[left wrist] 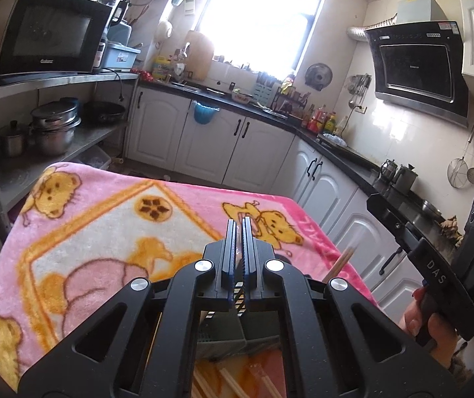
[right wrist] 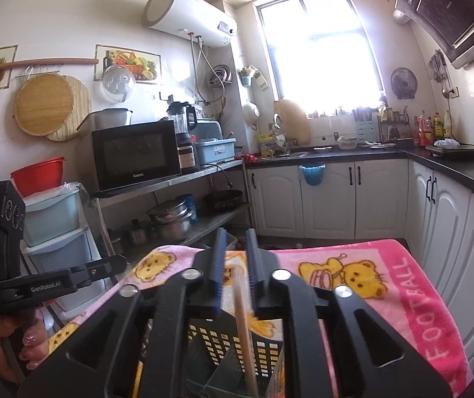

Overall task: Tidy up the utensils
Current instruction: 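Open both tools and withdraw them from the basket toward the loose chopsticks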

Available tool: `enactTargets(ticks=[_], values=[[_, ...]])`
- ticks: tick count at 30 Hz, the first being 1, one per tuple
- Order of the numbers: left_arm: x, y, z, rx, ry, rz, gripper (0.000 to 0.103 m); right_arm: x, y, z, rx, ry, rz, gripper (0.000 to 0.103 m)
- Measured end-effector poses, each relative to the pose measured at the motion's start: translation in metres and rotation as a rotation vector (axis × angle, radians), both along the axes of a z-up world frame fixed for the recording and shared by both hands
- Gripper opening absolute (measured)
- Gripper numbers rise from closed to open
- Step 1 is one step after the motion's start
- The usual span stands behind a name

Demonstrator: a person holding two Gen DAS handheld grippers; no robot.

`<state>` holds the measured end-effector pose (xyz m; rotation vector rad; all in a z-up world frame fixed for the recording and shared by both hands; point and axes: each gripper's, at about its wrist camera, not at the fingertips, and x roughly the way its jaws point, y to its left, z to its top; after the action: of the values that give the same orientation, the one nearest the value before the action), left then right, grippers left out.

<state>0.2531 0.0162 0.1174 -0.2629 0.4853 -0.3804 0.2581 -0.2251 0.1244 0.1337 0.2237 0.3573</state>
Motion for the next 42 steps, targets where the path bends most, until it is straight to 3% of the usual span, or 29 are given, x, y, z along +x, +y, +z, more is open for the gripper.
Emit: enactTargets(ticks=[3,5,11,23,33,42], values=[[-0.002,0.003,-0.004,0.002,0.011,0.008,0.013,-0.002,-0.002,-0.003,-0.003,0.012,-0.009,0.024],[-0.003,0.005,-0.006,0.007,0.016,0.017,0.014,-0.005,-0.005,-0.006,-0.004,0.023,-0.02,0.029],[-0.01,0.012,-0.012,0.011,0.03,0.036,0.037,-0.012,-0.012,-0.013,-0.01,0.058,-0.041,0.042],[-0.034,0.025,-0.015,0.022,0.013,0.087,0.092,-0.03,-0.023,-0.026,-0.014,0.118,-0.071,0.053],[-0.057,0.028,-0.023,0.041,0.02,0.11,0.093,-0.049,-0.023,-0.036,-0.017,0.159,-0.063,0.061],[-0.072,0.032,-0.035,0.05,0.042,0.128,0.093,-0.064,-0.018,-0.048,-0.051,0.198,-0.03,0.062]])
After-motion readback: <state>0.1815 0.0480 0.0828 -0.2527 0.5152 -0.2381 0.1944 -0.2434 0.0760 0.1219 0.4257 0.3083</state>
